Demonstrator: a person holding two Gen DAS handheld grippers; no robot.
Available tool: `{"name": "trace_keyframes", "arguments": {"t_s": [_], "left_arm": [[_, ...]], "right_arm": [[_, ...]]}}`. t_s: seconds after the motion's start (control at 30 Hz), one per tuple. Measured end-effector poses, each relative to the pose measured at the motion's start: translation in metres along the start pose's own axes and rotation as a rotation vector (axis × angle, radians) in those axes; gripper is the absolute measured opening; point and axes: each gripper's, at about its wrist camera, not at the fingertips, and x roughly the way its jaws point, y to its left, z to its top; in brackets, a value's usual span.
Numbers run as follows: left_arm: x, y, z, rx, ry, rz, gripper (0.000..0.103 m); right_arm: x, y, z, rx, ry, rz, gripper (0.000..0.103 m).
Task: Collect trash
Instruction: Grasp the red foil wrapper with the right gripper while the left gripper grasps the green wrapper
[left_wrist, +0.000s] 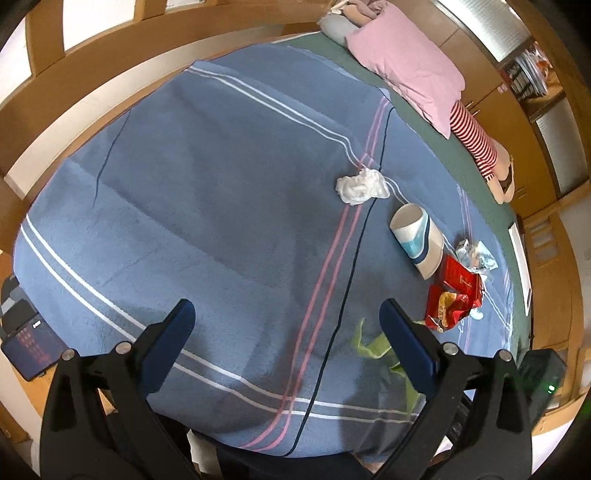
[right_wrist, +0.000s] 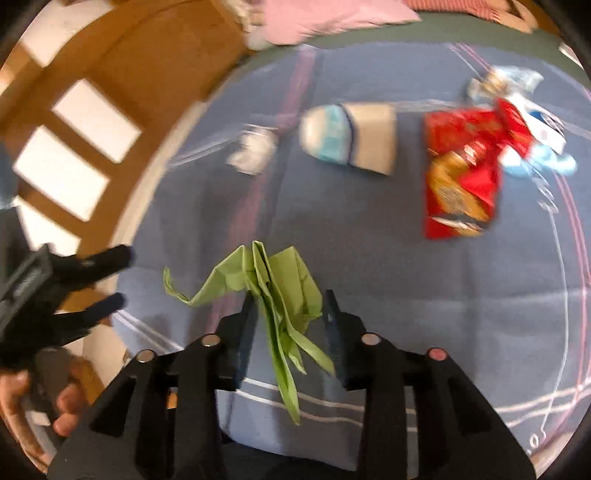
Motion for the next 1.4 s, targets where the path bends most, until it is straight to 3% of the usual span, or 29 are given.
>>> {"name": "trace_keyframes", "arguments": {"t_s": [0.03,0.1,0.2,0.3,0.37,0.47,0.53,0.7,0.8,0.83,0.87,1.0,1.3,1.4], "left_arm": [[0.001,0.0,0.0,0.001,0.004,0.0,0.099],[0.002,-0.002,-0.001,0.008,0.008,-0.003,0.099],[0.003,-0.006,-0.002,0.02,0.012,-0.007,0.099],[0.004,-0.005,-0.003,0.016,0.019,-0.014,0.099],[0.003,-0.002,-0.002,0.005,0.019,-0.02,0.099],[0.001,0.001,-0.002,-0.009,0.01,-0.017,0.099],[0.001,0.002,-0.002,-0.013,0.014,-0.018,0.099],[0.007,-0.007,-0.006,0.022,0.043,-0.029,0.099],[0.01,-0.011,-0.008,0.038,0.051,-0.022,0.099],[0.01,-0.011,-0.008,0.039,0.053,-0.02,0.099],[0.011,-0.012,-0.008,0.04,0.055,-0.019,0.099],[0.011,-0.012,-0.009,0.041,0.055,-0.019,0.099],[0.023,-0.015,-0.013,0.029,0.131,-0.1,0.099],[0.026,-0.022,-0.017,0.056,0.145,-0.096,0.099]], "right_arm": [[0.0,0.005,-0.001,-0.021,-0.002,-0.024,0.066],[-0.005,0.01,-0.002,-0.029,-0.019,-0.055,0.076],[-0.014,0.005,-0.002,-0.003,-0.068,-0.077,0.076],[-0.035,-0.015,0.001,0.081,-0.195,-0.131,0.076],[-0.045,-0.046,0.014,0.205,-0.232,-0.222,0.079],[-0.046,-0.086,0.036,0.348,-0.271,-0.284,0.079],[-0.04,-0.101,0.05,0.372,-0.272,-0.353,0.079],[-0.004,-0.107,0.072,0.261,-0.179,-0.428,0.079],[0.014,-0.105,0.07,0.238,-0.16,-0.42,0.076],[0.017,-0.102,0.064,0.235,-0.159,-0.413,0.058],[0.02,-0.101,0.061,0.234,-0.151,-0.404,0.052],[0.015,-0.091,0.042,0.193,-0.157,-0.369,0.044],[-0.008,-0.061,-0.015,0.163,-0.068,-0.199,0.043],[-0.028,-0.061,-0.026,0.192,-0.119,-0.17,0.043]]}}
